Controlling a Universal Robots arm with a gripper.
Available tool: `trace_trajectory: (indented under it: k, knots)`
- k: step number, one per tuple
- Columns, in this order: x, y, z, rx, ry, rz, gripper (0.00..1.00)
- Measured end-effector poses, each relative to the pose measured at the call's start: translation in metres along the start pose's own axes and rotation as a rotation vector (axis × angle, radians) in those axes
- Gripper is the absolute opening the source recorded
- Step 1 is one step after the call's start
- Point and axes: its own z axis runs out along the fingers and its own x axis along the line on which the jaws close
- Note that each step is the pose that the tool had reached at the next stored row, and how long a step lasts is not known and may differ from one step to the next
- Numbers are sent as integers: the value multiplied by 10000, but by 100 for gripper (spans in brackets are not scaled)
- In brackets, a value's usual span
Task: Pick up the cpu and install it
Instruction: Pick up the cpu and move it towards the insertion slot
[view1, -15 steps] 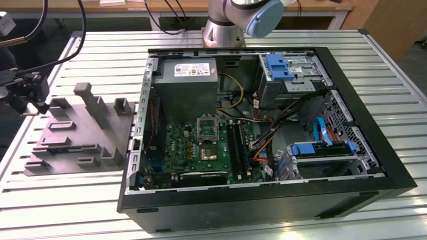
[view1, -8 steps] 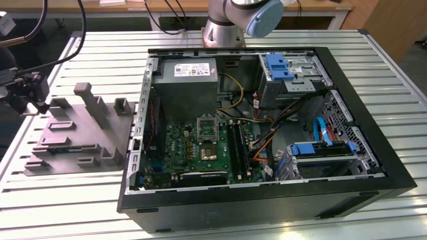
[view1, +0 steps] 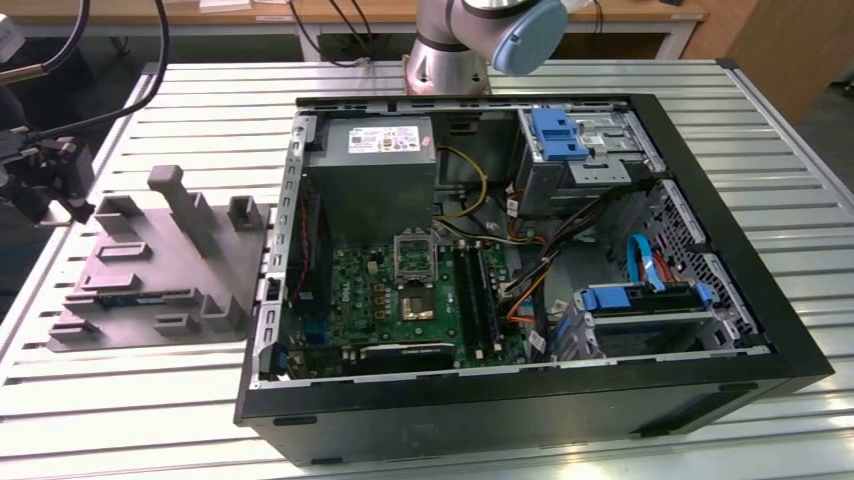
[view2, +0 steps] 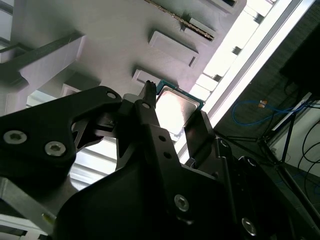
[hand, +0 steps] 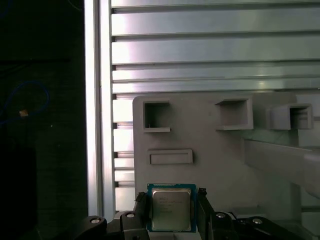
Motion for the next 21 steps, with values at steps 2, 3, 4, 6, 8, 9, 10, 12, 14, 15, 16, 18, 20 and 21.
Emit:
trace_trajectory:
  k: [2, 3, 4, 6, 8, 9, 10, 12, 14, 15, 16, 18, 20, 21]
  knots:
    - [0, 0, -3, 0, 1, 0, 47]
    - [0, 0, -5, 0, 1, 0, 47]
    - [0, 0, -8, 1, 1, 0, 47]
    - [0, 0, -11, 0, 0, 0, 47]
    - [0, 0, -14, -1, -1, 0, 47]
    - [0, 0, -16, 0, -1, 0, 47]
    - [0, 0, -17, 0, 0, 0, 47]
    - [2, 5, -191, 0, -1, 0, 47]
    - [3, 6, -223, 0, 0, -1, 47]
    - [3, 7, -255, 0, 0, 0, 47]
    - [3, 7, -257, 0, 0, 0, 47]
    - [3, 7, -260, 0, 0, 0, 47]
    - [3, 7, -265, 0, 0, 0, 47]
    - [4, 7, -269, 0, 0, 0, 47]
